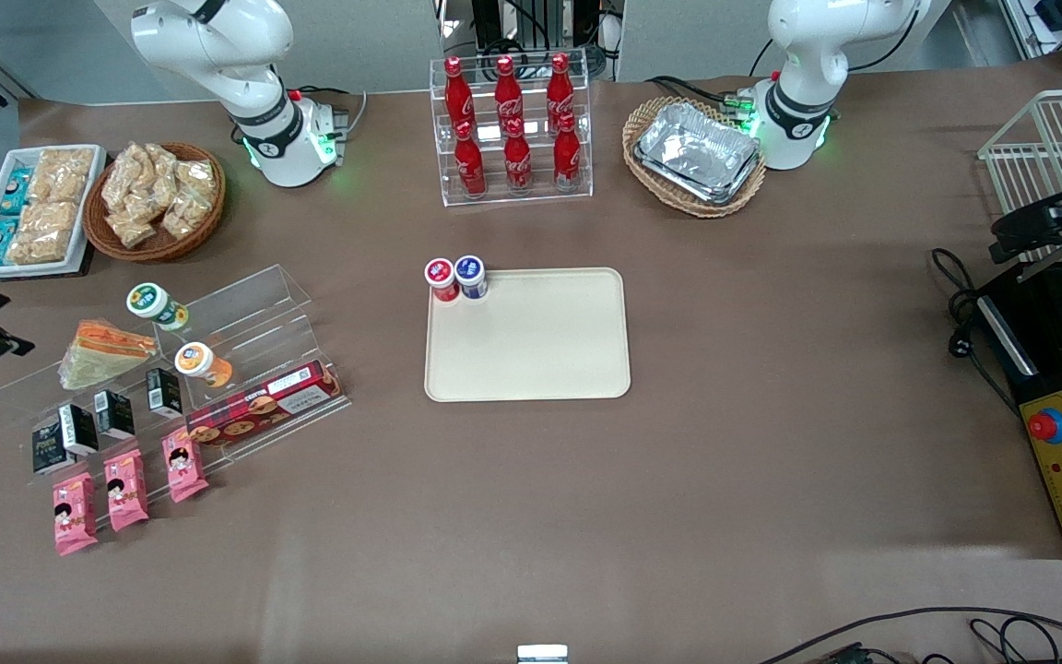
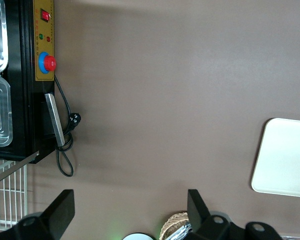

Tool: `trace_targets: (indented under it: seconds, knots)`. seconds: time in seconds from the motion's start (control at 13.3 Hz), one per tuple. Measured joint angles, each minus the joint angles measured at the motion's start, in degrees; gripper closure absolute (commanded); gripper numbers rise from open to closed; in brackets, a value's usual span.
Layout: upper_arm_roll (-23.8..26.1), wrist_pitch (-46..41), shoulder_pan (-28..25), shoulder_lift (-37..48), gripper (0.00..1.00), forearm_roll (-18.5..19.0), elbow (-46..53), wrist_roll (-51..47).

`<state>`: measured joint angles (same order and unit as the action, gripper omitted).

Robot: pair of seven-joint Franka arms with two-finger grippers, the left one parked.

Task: Place sandwich on tray
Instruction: 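Close the right gripper on the wrapped triangular sandwich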

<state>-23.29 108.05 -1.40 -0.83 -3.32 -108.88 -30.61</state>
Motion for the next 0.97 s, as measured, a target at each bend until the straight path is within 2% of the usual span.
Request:
trace_targets:
  seconds: [0.53,0.9,0.97]
  knots:
    - [0.5,12.1,-0.4,0.4,0.00,-2.1,-10.7,-4.5]
    - [0.5,16.7,-0.4,0.8,0.00,-2.2,-14.9,-4.9]
    - [0.5,17.8,-0.4,0.8,0.08,-2.2,-15.7,-5.0]
